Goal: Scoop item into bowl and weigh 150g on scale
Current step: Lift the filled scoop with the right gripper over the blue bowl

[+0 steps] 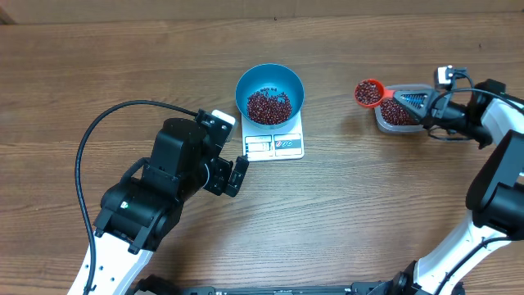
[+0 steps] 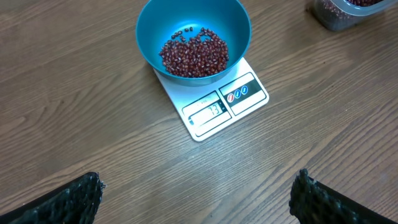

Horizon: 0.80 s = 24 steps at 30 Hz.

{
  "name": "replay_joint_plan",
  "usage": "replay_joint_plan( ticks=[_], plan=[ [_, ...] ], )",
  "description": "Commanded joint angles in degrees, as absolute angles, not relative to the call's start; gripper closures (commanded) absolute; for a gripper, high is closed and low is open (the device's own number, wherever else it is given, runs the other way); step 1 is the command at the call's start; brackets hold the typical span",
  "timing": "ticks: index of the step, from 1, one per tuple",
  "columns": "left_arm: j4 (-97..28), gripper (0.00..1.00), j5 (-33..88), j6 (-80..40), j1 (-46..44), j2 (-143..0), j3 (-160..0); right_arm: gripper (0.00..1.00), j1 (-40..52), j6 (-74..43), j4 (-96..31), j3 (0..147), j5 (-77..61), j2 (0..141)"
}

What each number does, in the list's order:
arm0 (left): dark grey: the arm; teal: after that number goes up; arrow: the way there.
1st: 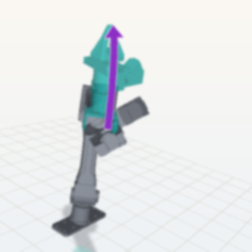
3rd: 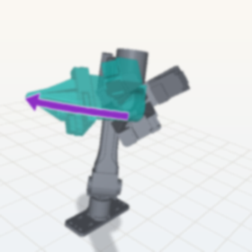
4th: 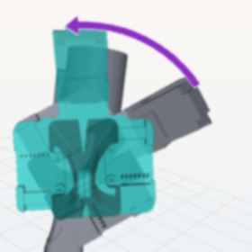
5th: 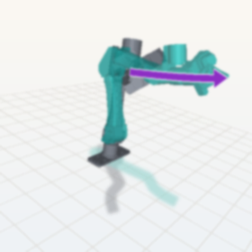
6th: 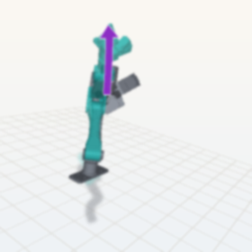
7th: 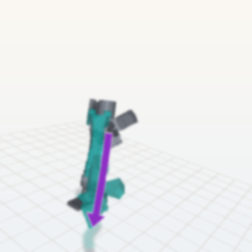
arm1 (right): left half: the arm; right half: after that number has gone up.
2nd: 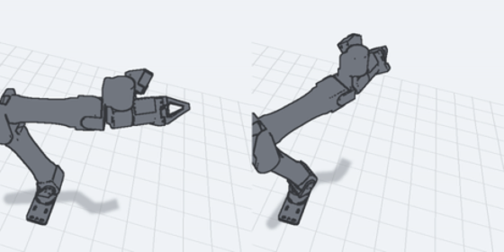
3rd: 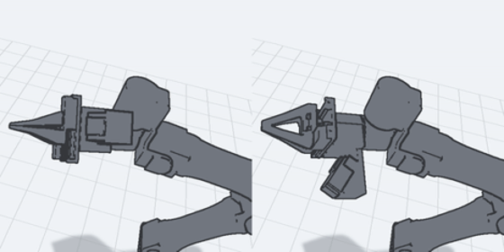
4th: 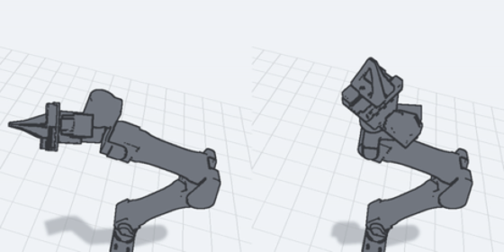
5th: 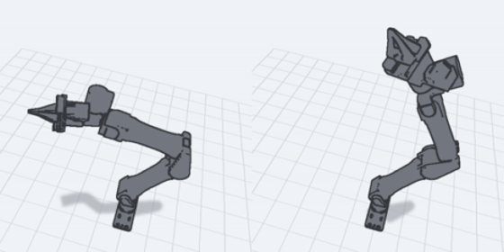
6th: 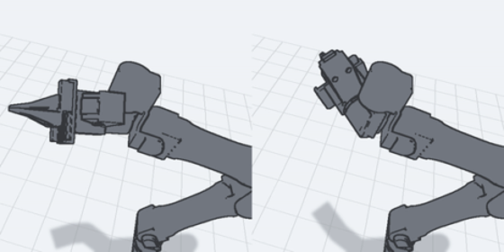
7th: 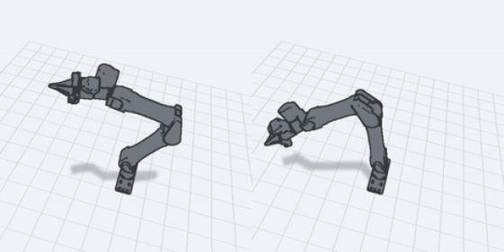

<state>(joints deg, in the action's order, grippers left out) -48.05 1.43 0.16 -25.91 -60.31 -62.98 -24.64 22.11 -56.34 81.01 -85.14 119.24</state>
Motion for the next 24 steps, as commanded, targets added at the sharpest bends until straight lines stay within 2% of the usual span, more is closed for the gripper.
replay_joint_plan(
  ticks=[1,15,24],
  plan=[
    [-48.01,0.0,1.06,-0.19,-26.28,-59.99,-62.78,0.96,-22.96,22.35,-56.12,82.13,-87.79,116.77],
    [-48.01,0.0,1.06,-0.19,-26.28,-59.99,-62.78,0.96,-15.14,22.04,-55.27,83.99,-87.74,116.77],
    [-48.01,0.0,1.06,-0.19,-26.28,-59.99,-62.78,0.96,-9.76,14.52,-47.68,84.03,-87.61,116.77]
  ],
)
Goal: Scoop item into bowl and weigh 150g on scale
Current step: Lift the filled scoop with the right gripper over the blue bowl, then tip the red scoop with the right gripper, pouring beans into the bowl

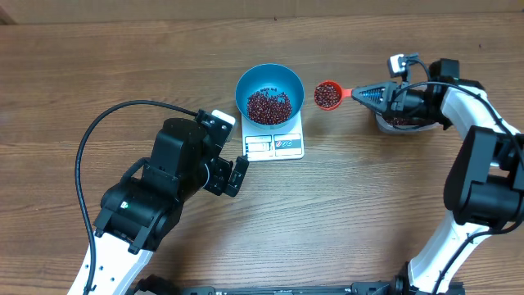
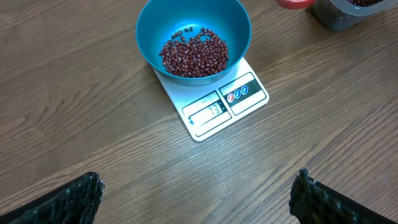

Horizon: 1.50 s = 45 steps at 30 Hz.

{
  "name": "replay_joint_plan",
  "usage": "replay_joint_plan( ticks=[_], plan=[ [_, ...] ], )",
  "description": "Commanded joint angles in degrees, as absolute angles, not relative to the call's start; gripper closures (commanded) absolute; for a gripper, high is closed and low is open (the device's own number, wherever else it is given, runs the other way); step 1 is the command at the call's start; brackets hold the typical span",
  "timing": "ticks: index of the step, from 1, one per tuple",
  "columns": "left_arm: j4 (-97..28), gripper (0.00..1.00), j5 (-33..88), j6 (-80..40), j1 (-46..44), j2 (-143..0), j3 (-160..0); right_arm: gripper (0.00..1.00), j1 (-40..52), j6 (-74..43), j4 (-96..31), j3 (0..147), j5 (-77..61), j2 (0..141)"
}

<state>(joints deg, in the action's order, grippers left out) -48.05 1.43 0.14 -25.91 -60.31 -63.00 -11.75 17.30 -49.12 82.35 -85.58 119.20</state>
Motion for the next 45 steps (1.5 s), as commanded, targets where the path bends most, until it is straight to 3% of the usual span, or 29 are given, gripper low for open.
replay_joint_plan(
  ticks=[1,15,29,35,45],
  plan=[
    [-48.01,0.0,1.06,-0.19,-26.28,-59.99,-62.78,0.96,-9.1,14.5,-47.29,84.05,-87.53,116.77],
    [-48.01,0.0,1.06,-0.19,-26.28,-59.99,-62.78,0.96,-3.16,3.79,-36.73,84.05,-83.88,116.77],
    [-48.01,0.0,1.06,-0.19,-26.28,-59.99,-62.78,0.96,3.31,-14.63,-14.55,84.05,-75.81,116.77],
    [-48.01,0.0,1.06,-0.19,-26.28,-59.99,-62.78,0.96,5.28,-14.5,-13.1,84.05,-68.93,116.77],
    [-48.01,0.0,1.06,-0.19,-26.28,-59.99,-62.78,0.96,6.0,-3.9,-11.62,84.07,-66.43,116.68]
  ],
)
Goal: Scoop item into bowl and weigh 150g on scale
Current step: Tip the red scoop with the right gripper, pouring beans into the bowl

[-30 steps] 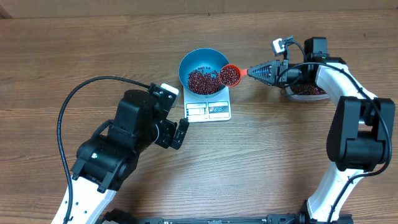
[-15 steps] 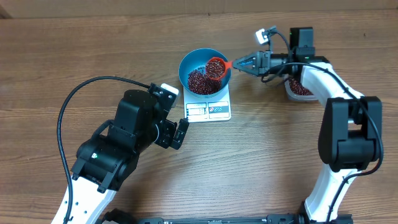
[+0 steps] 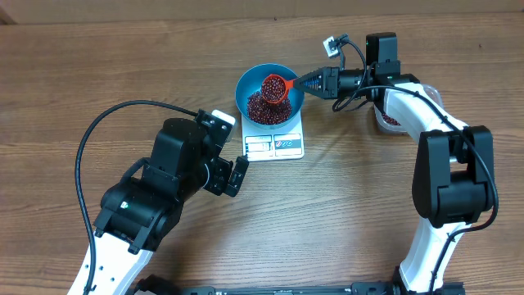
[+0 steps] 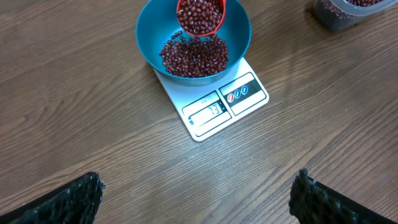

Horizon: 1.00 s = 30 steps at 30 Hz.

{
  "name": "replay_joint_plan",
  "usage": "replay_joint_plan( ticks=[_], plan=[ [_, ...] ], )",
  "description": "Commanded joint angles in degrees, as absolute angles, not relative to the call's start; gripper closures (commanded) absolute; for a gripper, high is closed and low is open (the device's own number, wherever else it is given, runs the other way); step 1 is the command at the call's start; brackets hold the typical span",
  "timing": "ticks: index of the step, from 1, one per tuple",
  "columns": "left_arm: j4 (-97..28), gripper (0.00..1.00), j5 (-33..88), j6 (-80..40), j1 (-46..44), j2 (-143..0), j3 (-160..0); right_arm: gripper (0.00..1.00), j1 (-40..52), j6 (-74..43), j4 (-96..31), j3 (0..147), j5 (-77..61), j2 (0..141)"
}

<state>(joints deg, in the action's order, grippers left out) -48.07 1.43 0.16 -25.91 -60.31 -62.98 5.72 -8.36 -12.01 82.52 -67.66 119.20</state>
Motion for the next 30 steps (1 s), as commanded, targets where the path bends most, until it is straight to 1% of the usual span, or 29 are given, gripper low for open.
replay_joint_plan(
  ticks=[1,8,20,30],
  plan=[
    [-48.01,0.0,1.06,-0.19,-26.28,-59.99,-62.78,0.96,6.0,-3.2,-11.62,84.09,-66.43,116.6],
    [-48.01,0.01,1.06,-0.19,-26.28,-59.99,-62.78,0.96,6.04,-1.28,-12.45,84.09,-63.29,114.67],
    [-48.01,0.01,1.06,-0.19,-26.28,-59.99,-62.78,0.96,6.07,5.04,-18.74,84.09,-56.77,107.92],
    [-48.01,0.0,1.06,-0.19,-26.28,-59.99,-62.78,0.96,6.87,9.89,-20.58,84.09,-55.24,106.17]
  ],
)
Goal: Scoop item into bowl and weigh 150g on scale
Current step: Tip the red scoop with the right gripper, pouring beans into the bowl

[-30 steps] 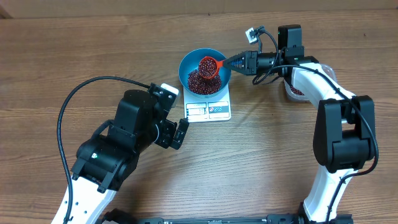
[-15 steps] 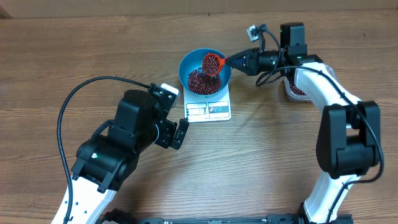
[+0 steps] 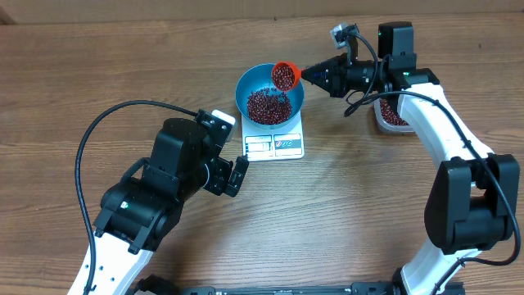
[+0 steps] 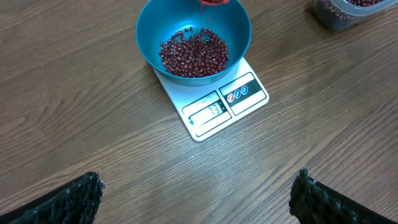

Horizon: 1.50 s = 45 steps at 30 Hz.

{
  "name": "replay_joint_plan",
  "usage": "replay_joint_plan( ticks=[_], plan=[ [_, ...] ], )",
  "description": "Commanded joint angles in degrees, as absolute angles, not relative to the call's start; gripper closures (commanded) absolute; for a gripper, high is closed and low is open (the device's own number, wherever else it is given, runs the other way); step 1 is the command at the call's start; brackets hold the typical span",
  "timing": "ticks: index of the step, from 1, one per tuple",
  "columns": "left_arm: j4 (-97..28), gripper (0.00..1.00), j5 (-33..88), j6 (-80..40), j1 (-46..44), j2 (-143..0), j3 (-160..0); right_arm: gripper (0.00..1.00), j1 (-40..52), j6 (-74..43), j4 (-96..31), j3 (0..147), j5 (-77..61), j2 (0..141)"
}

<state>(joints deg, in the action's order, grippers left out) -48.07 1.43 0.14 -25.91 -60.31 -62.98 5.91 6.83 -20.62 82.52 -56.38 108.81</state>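
A blue bowl [image 3: 269,92] [image 4: 193,34] partly filled with red beans [image 4: 194,53] sits on a white scale [image 3: 275,146] [image 4: 222,104]. My right gripper [image 3: 316,75] is shut on the handle of a red scoop [image 3: 284,75]. The scoop holds beans and hangs tilted over the bowl's far right rim. Only its lower edge [image 4: 214,2] shows in the left wrist view. My left gripper [image 3: 238,176] [image 4: 196,200] stands open over bare table, on the near side of the scale, holding nothing.
A clear container of red beans [image 3: 394,115] [image 4: 341,12] stands to the right of the bowl, under the right arm. The left arm's black cable [image 3: 106,123] loops over the table at the left. Bare wood lies around the scale.
The scoop, still holding beans, has gone from over the bowl's middle to over its far right rim, and looks more tilted. The left arm has not moved.
The right gripper held the filled scoop beside the bean container. Then the scoop was halfway to the bowl, then over the bowl's middle, and now it hangs tilted at the bowl's far right rim. The left gripper stayed open and still throughout.
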Motion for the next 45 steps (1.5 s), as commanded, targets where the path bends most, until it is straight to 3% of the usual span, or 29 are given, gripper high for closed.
replay_joint_plan(
  ticks=[1,10,25,45],
  plan=[
    [-48.01,0.01,1.06,-0.19,-26.28,-59.99,-62.78,0.96,7.18,11.05,-20.82,84.09,-54.92,106.1],
    [-48.01,0.0,1.06,-0.19,-26.28,-59.99,-62.78,0.96,8.51,16.03,-24.38,84.09,-46.06,105.95],
    [-48.01,0.0,1.06,-0.19,-26.28,-59.99,-62.78,0.96,9.74,23.03,-26.46,84.16,-44.91,103.15],
    [-48.01,0.0,1.06,-0.19,-26.28,-59.99,-62.78,0.96,17.06,27.22,-28.05,84.16,-24.56,100.38]
  ],
)
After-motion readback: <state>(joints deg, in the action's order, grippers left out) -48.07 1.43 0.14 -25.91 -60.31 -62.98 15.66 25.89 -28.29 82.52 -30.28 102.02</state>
